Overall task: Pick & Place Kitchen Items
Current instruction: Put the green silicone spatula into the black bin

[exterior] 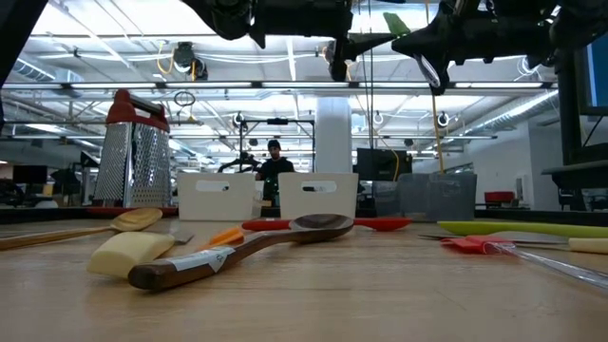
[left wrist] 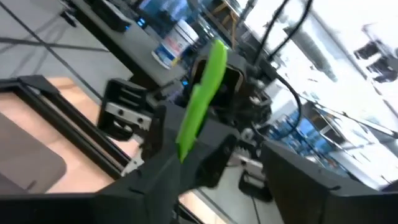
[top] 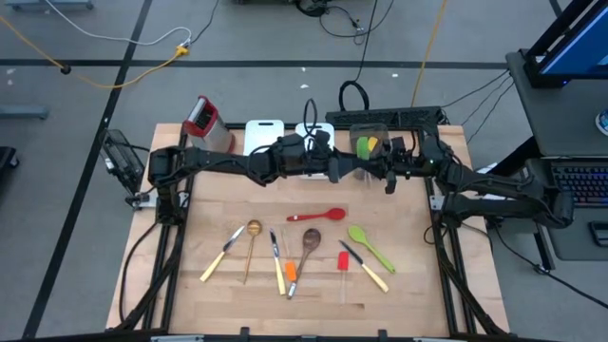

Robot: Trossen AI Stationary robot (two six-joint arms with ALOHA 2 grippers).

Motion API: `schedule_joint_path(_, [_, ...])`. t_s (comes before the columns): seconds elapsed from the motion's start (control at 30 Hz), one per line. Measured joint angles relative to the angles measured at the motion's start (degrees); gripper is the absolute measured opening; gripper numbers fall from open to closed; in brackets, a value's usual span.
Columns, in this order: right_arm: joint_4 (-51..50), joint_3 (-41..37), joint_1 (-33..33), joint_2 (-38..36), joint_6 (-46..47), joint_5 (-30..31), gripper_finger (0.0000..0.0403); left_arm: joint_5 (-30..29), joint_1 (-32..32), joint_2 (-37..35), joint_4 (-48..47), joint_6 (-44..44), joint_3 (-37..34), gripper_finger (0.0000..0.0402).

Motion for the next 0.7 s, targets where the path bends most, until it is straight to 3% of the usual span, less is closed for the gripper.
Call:
schedule_joint_path(0.2, [-3.0, 0.0, -3.3, -0.8, -0.1, 0.8, 0.0000, 4.6, 0.7, 0.0, -1.5, -0.2, 0.0, 0.0272])
schedule_joint_path(0.4, [-6.8, 0.0, -7.4, -0.4, -5.5, 9.6, 0.0000, 4.8, 0.8, 0.0, -4.3, 3.6, 0.0, 0.0273])
schedule_joint_path(0.7, [-10.4, 0.0, -13.7, 8.3, -9.1, 14.1, 0.0000, 5.5, 1.4, 0.0, -6.5, 4.6, 0.0, 0.0274])
